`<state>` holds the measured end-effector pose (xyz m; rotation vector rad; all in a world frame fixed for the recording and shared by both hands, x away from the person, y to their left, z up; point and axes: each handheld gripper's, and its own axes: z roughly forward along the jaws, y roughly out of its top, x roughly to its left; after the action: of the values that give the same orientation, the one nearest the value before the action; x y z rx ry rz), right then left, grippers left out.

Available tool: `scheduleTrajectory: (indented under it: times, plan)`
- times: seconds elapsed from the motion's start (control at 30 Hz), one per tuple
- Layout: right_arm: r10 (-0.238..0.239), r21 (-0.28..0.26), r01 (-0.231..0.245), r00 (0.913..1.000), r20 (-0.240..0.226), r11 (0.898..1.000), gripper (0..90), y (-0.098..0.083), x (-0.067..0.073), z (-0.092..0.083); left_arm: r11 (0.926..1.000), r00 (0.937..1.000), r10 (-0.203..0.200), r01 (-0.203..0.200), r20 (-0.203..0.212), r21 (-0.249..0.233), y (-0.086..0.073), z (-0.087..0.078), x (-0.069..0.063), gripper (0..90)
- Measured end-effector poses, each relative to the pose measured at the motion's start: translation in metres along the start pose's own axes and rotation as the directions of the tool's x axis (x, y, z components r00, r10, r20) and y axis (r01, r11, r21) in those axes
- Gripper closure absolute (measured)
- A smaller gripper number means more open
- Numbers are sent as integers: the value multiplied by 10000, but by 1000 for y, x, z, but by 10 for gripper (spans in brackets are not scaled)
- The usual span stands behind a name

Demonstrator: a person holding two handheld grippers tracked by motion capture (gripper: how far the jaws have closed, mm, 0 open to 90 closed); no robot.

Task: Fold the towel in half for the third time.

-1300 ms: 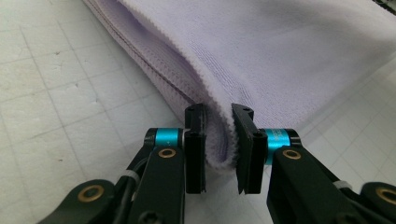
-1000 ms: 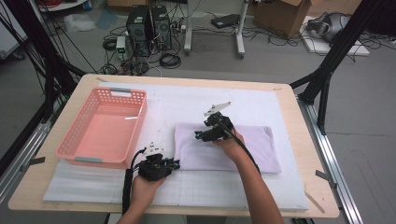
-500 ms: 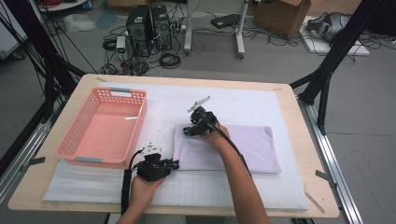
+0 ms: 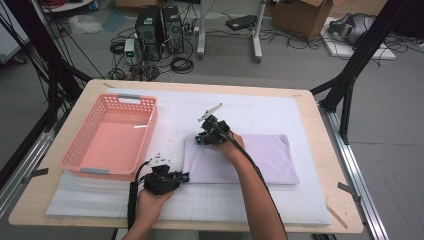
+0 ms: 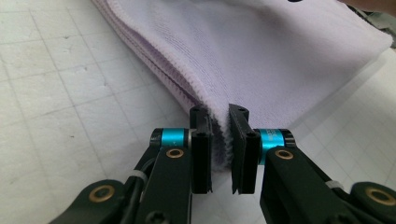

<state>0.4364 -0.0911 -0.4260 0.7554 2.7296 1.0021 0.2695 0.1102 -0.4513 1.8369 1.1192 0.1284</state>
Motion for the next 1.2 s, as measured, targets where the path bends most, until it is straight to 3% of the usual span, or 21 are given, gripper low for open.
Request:
scheduleTrajectory:
  times: [0.2,0.4,0.67,0.9,1.2]
  plan:
    - [-192,-633,181,9997,-158,9978,796,7,10,-4,9988,10000,-29,34,95,-495,6,-21,-2,808]
    - [-258,-1505,226,9995,-194,9884,796,12,14,-26,9956,9988,117,-72,467,-939,18,-31,-11,808]
    - [-140,-1830,176,9997,208,9829,795,4,6,-53,9950,9936,678,-607,900,-796,40,-14,-31,809]
    - [177,-2198,-68,9987,479,9755,795,-15,-7,-77,9929,9861,1024,-933,1311,-732,58,4,-55,807]
    - [607,-2527,-400,9954,745,9667,791,-44,-25,-100,9913,9776,1283,-1215,1667,-504,69,33,-78,805]
